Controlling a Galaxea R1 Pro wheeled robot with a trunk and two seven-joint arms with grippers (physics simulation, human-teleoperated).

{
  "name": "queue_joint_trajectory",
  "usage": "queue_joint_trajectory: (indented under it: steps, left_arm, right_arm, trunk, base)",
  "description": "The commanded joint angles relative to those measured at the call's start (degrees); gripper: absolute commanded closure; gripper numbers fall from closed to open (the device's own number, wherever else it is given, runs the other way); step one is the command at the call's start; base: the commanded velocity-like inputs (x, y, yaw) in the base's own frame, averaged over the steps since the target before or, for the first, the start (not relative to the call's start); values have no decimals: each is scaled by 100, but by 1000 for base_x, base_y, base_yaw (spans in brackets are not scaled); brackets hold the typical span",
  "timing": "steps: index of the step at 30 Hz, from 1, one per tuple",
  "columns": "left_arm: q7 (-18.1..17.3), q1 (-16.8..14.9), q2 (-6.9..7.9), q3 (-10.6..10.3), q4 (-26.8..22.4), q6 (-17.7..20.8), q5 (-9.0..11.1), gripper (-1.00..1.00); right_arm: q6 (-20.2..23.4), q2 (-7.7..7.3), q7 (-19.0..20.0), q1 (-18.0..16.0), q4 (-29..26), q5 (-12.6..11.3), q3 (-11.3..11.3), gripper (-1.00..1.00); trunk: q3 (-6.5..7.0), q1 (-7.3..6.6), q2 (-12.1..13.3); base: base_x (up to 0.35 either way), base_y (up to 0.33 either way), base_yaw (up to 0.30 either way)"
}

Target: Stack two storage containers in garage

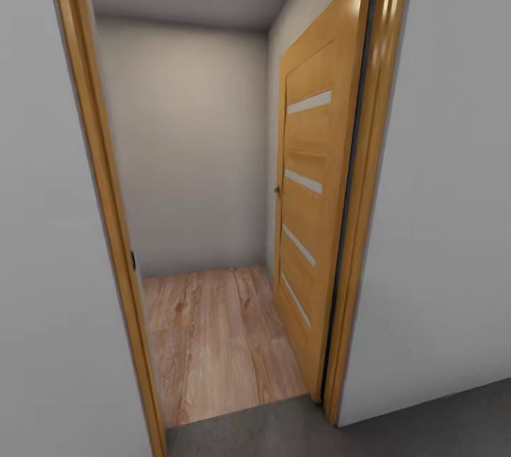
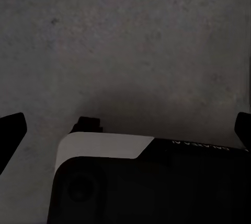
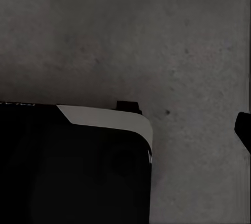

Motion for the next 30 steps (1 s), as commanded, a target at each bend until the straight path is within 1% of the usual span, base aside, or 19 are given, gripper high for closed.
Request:
queue_joint_trajectory:
  steps: [1, 22, 30]
  left_arm:
    - [19, -6, -1, -49, 6, -20, 46, -100]
    - [19, -6, -4, -49, 5, -20, 46, -100]
    - [19, -6, -4, -49, 6, -22, 48, -100]
  right_arm:
    - [-28, 2, -29, -8, 18, 4, 45, -100]
    - [-19, 2, -34, -8, 18, 5, 51, -100]
    - [-15, -4, -23, -8, 18, 20, 68, -100]
  trunk:
    - [-8, 4, -5]
    - [-8, 4, -5]
    - [-8, 4, -5]
  base:
    - [303, -191, 267]
    - [303, -191, 265]
    - [303, -191, 32]
